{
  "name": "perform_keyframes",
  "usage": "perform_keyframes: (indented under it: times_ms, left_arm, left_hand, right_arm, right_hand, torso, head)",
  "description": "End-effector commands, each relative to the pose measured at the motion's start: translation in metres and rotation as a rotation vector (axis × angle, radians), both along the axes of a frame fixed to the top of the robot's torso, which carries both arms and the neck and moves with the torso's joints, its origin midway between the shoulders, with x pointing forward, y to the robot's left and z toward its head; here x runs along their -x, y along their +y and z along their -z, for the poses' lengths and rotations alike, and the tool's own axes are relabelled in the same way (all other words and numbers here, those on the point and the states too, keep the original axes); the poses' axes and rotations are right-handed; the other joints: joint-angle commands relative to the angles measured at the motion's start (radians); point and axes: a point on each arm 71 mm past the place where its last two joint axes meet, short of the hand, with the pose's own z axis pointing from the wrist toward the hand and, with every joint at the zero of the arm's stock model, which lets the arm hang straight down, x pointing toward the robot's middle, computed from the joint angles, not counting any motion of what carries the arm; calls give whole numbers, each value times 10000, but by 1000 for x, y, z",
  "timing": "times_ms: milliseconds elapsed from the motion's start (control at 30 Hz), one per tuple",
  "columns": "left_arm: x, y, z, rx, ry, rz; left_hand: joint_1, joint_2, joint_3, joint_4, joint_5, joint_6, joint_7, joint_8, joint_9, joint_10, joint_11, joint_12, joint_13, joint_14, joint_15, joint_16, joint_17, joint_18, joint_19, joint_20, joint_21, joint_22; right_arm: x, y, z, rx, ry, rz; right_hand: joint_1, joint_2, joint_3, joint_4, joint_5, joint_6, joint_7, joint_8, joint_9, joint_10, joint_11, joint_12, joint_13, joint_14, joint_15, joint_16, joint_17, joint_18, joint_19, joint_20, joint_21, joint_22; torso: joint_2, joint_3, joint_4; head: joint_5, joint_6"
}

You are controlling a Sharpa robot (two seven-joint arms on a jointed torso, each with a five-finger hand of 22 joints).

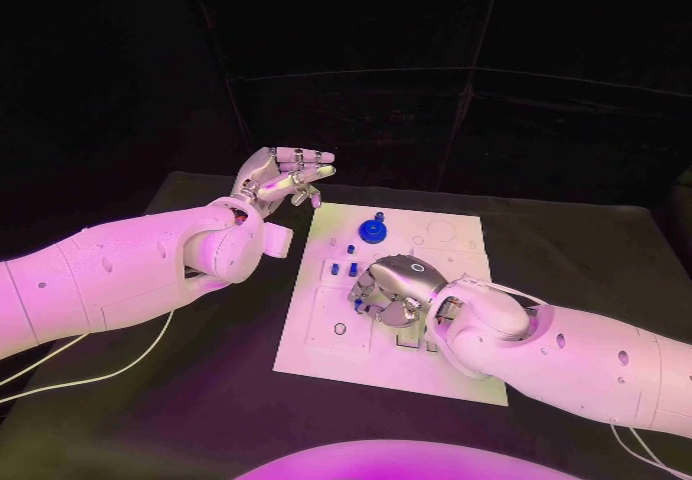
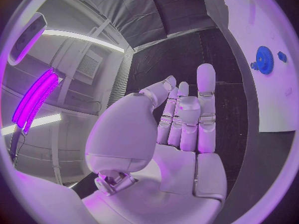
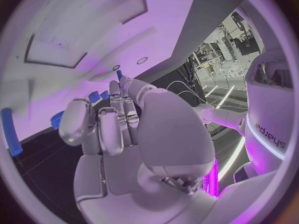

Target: Assemble the parts on the task board

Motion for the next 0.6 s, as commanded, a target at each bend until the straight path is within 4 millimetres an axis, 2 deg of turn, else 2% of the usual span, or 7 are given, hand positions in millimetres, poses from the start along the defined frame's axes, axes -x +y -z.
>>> perform_keyframes:
  times_ms: [33, 433, 600]
  left_arm:
    - [0, -1, -2, 85, -44, 105]
    - [0, 1, -2, 71, -40, 76]
    - [0, 1, -2, 72, -36, 83]
  left_hand:
    - [-6, 60, -30, -31, -11, -35, 31, -1, -5, -66, 0, 42, 7, -78, 3, -28, -17, 121, -36, 5, -64, -10]
    - [-6, 60, -30, -31, -11, -35, 31, -1, -5, -66, 0, 42, 7, -78, 3, -28, -17, 121, -36, 5, -64, -10]
    - [-6, 60, -30, -31, -11, -35, 31, -1, -5, -66, 0, 42, 7, -78, 3, -28, -17, 121, -36, 5, -64, -10]
  right_arm:
    - [1, 1, 2, 298, 8, -81]
    - [1, -1, 3, 435, -36, -58]
    - [0, -2, 3, 427, -70, 52]
  right_hand:
    - [-81, 6, 53, -18, 47, 48, 2, -37, 12, 35, 19, -40, 0, 381, -41, 38, -8, 5, 40, -13, 24, -9]
    - [-90, 15, 63, -37, 67, 59, -8, -30, 15, 43, 10, -38, 2, 379, -44, 35, -18, 7, 36, -14, 24, -11]
    - [-90, 15, 63, -37, 67, 59, -8, -30, 15, 43, 10, -38, 2, 379, -44, 35, -18, 7, 36, -14, 24, -11]
  torso:
    - [11, 6, 2]
    - [2, -6, -18]
    - [-2, -4, -2]
  head:
    - [24, -39]
    - [61, -105]
    - [44, -122]
